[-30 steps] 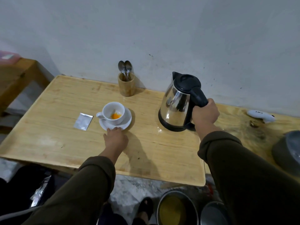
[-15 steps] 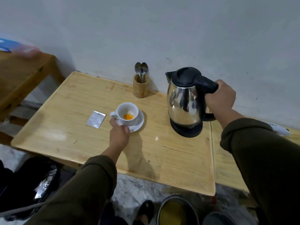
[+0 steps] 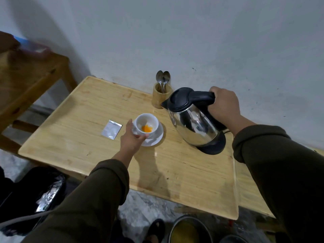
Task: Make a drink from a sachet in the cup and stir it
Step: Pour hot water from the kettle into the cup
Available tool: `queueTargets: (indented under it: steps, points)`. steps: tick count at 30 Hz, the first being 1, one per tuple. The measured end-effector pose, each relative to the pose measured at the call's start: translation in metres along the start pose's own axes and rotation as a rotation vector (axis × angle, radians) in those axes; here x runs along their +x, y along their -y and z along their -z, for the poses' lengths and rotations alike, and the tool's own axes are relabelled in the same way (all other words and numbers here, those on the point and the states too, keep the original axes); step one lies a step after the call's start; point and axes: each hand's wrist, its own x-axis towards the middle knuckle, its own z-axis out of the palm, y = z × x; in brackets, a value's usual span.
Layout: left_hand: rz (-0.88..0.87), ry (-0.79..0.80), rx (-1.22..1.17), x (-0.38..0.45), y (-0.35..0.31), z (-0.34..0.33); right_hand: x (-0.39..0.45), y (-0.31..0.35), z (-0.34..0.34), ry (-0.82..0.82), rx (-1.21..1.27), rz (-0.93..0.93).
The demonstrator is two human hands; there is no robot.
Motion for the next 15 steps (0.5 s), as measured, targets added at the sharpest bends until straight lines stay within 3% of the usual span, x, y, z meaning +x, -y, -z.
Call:
queueTargets:
  steps: [15]
  points:
    - [-0.04,0.006,0.02,0.005,-0.002,-0.002,0.011,0.03,0.0,0.137,-0.213,0.176]
